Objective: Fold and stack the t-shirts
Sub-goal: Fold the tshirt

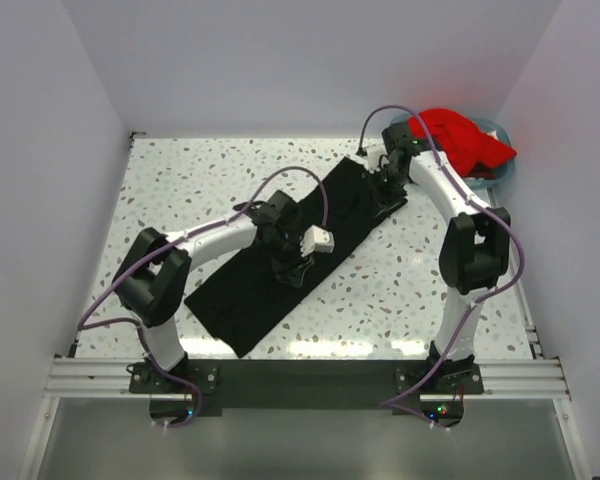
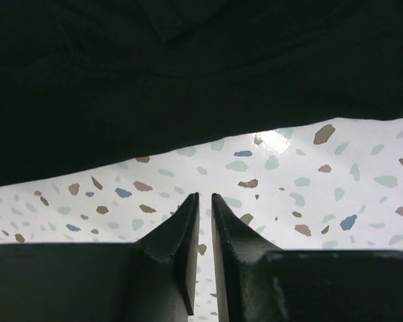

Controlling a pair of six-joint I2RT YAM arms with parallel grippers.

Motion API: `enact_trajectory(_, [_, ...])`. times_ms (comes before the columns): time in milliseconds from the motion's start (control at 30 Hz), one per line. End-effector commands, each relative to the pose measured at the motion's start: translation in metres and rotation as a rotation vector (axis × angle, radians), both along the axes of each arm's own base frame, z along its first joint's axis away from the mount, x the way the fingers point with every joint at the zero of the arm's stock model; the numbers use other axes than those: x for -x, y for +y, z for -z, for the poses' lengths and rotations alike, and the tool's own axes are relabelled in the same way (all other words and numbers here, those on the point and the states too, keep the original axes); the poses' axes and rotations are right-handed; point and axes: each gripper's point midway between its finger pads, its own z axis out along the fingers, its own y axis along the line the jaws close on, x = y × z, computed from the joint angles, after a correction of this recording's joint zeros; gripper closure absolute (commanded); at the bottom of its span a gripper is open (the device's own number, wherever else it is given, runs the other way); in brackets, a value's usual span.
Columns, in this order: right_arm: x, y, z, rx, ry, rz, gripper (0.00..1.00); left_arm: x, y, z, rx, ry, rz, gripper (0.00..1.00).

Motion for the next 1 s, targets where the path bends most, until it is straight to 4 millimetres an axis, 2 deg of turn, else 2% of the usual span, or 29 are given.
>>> enact_trajectory(0, [-0.011, 0.005, 0.022, 0.038, 0.017, 0.026, 0.84, -0.026, -0.027, -0.080, 0.264, 0.042, -0.150, 0.61])
enact_trajectory(67, [-0.018, 0.013, 0.029, 0.049, 0.010, 0.015, 0.85, -0.045, -0.019, -0.100, 0.332, 0.040, -0.220, 0.60])
enact_trajectory(133, [-0.026, 0.020, 0.047, 0.088, 0.009, 0.007, 0.88, -0.057, -0.009, -0.111, 0.370, 0.030, -0.268, 0.59])
enact_trajectory(167, [-0.028, 0.022, 0.054, 0.106, 0.010, 0.002, 0.89, -0.070, 0.001, -0.116, 0.393, 0.024, -0.317, 0.59])
enact_trajectory(233, [-0.036, 0.024, 0.073, 0.181, 0.011, -0.002, 0.93, -0.080, 0.012, -0.117, 0.396, 0.005, -0.375, 0.59])
enact_trajectory(267, [-0.038, 0.023, 0.078, 0.199, 0.013, -0.003, 0.94, -0.091, 0.022, -0.119, 0.407, -0.010, -0.425, 0.59])
enact_trajectory(300, [-0.045, 0.022, 0.080, 0.221, -0.004, 0.003, 0.95, -0.094, 0.028, -0.122, 0.413, -0.018, -0.447, 0.59])
enact_trajectory(333, [-0.046, 0.018, 0.095, 0.264, 0.010, 0.003, 0.95, -0.102, 0.038, -0.119, 0.409, -0.025, -0.492, 0.59])
enact_trajectory(400, [-0.056, 0.018, 0.101, 0.287, -0.008, -0.002, 0.95, -0.104, 0.048, -0.118, 0.410, -0.032, -0.531, 0.59])
enact_trajectory(467, [-0.059, 0.021, 0.120, 0.321, 0.017, -0.033, 0.95, -0.111, 0.061, -0.113, 0.390, -0.045, -0.588, 0.59])
enact_trajectory(533, [-0.073, 0.035, 0.118, 0.309, -0.025, -0.069, 0.95, -0.106, 0.069, -0.104, 0.383, -0.021, -0.618, 0.59])
enact_trajectory(567, [-0.076, 0.041, 0.132, 0.314, -0.014, -0.090, 0.94, -0.108, 0.074, -0.103, 0.388, -0.015, -0.648, 0.59])
enact_trajectory(600, [-0.091, 0.052, 0.125, 0.308, -0.066, -0.118, 0.94, -0.101, 0.077, -0.098, 0.386, 0.001, -0.658, 0.59])
enact_trajectory(633, [-0.096, 0.065, 0.128, 0.313, -0.086, -0.151, 0.94, -0.099, 0.080, -0.097, 0.387, 0.007, -0.666, 0.59])
enact_trajectory(667, [-0.100, 0.071, 0.144, 0.330, -0.083, -0.175, 0.93, -0.097, 0.083, -0.100, 0.390, -0.003, -0.678, 0.59])
enact_trajectory(700, [-0.120, 0.084, 0.131, 0.329, -0.157, -0.198, 0.92, -0.092, 0.084, -0.094, 0.381, 0.007, -0.680, 0.59])
enact_trajectory(767, [-0.135, 0.107, 0.130, 0.339, -0.237, -0.245, 0.91, -0.088, 0.088, -0.092, 0.364, -0.002, -0.686, 0.59])
enact_trajectory(800, [-0.152, 0.125, 0.129, 0.347, -0.332, -0.278, 0.90, -0.085, 0.090, -0.093, 0.362, -0.014, -0.684, 0.59])
enact_trajectory(867, [-0.170, 0.139, 0.124, 0.362, -0.445, -0.299, 0.84, -0.081, 0.093, -0.093, 0.348, -0.041, -0.667, 0.59])
enact_trajectory(900, [-0.183, 0.155, 0.115, 0.376, -0.540, -0.344, 0.84, -0.078, 0.095, -0.090, 0.340, -0.043, -0.663, 0.59])
enact_trajectory(967, [-0.197, 0.165, 0.100, 0.380, -0.639, -0.349, 0.80, -0.072, 0.093, -0.087, 0.322, -0.070, -0.609, 0.59])
